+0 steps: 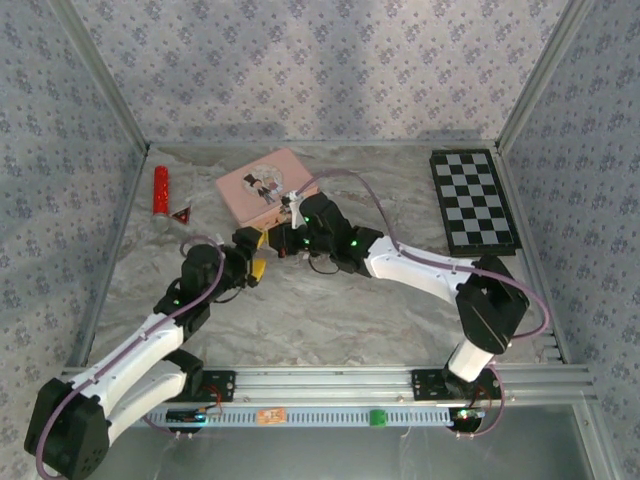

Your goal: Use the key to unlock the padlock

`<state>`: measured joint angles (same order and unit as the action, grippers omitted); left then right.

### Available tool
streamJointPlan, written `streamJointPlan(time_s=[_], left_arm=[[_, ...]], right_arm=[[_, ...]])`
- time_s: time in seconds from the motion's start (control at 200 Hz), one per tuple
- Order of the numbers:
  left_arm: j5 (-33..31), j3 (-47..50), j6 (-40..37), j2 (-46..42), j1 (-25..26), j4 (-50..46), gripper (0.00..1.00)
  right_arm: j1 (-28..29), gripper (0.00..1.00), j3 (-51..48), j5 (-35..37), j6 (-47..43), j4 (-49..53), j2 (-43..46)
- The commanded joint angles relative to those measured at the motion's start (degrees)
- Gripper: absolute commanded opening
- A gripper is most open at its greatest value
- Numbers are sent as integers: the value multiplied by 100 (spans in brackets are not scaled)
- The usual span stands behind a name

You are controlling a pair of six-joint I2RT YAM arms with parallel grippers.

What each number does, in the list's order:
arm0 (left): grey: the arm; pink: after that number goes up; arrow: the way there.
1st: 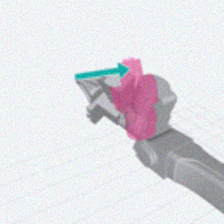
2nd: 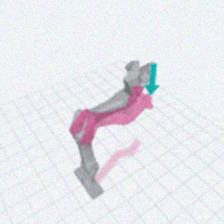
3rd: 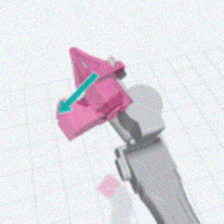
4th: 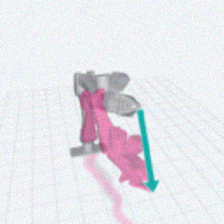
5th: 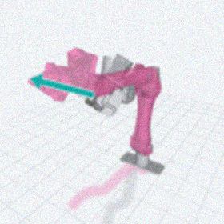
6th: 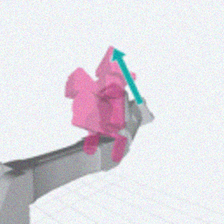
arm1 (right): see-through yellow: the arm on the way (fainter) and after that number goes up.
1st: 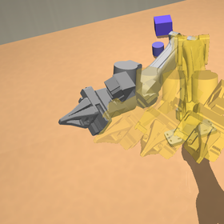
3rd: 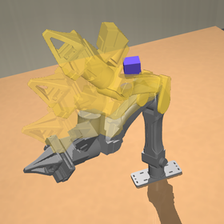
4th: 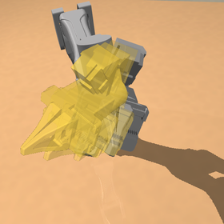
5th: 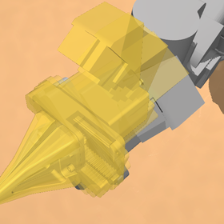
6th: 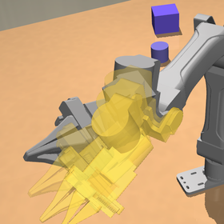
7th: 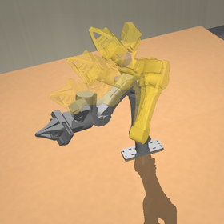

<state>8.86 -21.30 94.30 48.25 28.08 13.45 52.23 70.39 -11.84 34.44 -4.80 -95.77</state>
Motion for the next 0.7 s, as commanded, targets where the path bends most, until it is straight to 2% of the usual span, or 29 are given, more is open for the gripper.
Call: streamJointPlan(time_s=[0.0,0.295,0.44,0.58,0.695], left_arm=[[267,29,139,-122,153,330,86],[217,46,284,-129,198,657,85],[32,112,291,-316,198,633,85],[-183,275,369,-508,198,635,85],[-200,275,387,-512,198,660,85]], right_arm=[[127,0,325,-284,-11,-364,-220],[201,0,415,-385,50,-441,-460],[172,0,100,-206,90,-533,-197],[-73,0,-602,-357,573,-1278,136],[-131,0,-804,-529,771,-1771,190]])
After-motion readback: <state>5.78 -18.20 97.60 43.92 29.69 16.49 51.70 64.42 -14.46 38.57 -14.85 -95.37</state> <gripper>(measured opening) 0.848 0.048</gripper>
